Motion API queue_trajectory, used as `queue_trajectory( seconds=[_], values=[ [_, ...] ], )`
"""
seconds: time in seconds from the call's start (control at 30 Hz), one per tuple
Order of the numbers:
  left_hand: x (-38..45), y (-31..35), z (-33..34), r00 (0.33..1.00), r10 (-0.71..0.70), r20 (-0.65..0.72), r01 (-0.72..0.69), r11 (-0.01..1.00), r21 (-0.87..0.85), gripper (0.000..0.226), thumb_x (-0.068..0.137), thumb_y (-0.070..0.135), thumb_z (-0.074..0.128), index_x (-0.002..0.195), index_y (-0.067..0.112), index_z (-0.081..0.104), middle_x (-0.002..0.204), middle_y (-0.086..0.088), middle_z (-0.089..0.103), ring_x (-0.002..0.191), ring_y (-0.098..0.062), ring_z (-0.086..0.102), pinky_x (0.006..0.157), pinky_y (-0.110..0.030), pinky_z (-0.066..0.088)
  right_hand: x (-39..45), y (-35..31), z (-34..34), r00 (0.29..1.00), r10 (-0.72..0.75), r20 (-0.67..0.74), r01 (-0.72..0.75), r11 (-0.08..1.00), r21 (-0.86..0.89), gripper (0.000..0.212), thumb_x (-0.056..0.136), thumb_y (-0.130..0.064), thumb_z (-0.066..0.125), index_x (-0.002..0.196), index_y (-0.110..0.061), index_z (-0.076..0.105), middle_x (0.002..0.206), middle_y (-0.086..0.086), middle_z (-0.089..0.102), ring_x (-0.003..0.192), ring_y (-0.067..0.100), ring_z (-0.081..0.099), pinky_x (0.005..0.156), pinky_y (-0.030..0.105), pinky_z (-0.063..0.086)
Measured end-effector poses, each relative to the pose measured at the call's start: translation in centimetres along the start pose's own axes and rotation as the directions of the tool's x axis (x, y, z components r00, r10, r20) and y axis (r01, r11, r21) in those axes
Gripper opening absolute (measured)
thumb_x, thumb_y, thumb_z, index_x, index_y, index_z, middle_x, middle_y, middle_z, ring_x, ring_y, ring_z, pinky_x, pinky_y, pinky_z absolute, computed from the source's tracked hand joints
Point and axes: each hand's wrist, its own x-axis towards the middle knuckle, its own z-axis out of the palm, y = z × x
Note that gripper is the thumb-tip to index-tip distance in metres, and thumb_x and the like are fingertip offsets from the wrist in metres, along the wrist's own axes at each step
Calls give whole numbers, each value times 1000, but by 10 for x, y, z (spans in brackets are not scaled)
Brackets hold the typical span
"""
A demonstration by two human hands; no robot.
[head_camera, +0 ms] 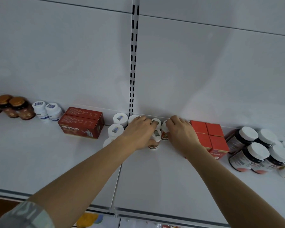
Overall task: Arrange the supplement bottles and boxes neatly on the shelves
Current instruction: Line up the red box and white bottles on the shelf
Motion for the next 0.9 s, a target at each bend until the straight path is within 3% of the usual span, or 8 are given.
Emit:
queue_trajectory(
  seconds=[0.57, 0.73, 0.9],
  values=[
    [-2, 0, 0, 1000, -27, -3, 26, 999, -23, 68, 76, 56, 68, 129, 20, 48, 118, -1, 58, 114, -24, 50, 96, -37, 41, -7, -1, -8, 1000, 14, 6, -15, 999, 31, 26, 86, -15, 59, 111, -10, 59, 109, 8, 57, 100, 29, 55, 84, 39, 47],
    [2, -1, -7, 1000, -29, -11, 29, 1000, -11, 74, 73, 65, 66, 129, 20, 50, 123, -1, 58, 115, -24, 50, 100, -37, 39, -20, 5, -21, 998, 36, -58, -31, 996, 82, 29, 83, -18, 66, 109, -6, 64, 109, 12, 60, 99, 34, 57, 78, 42, 50],
    [7, 4, -14, 997, -39, -74, 40, 999, 23, 76, 74, 71, 61, 127, 17, 50, 118, -3, 58, 113, -26, 49, 97, -36, 37, -36, 22, -38, 988, 66, -136, -56, 995, 79, 25, 87, -21, 61, 106, -6, 65, 106, 13, 61, 97, 36, 57, 79, 44, 50]
  ],
)
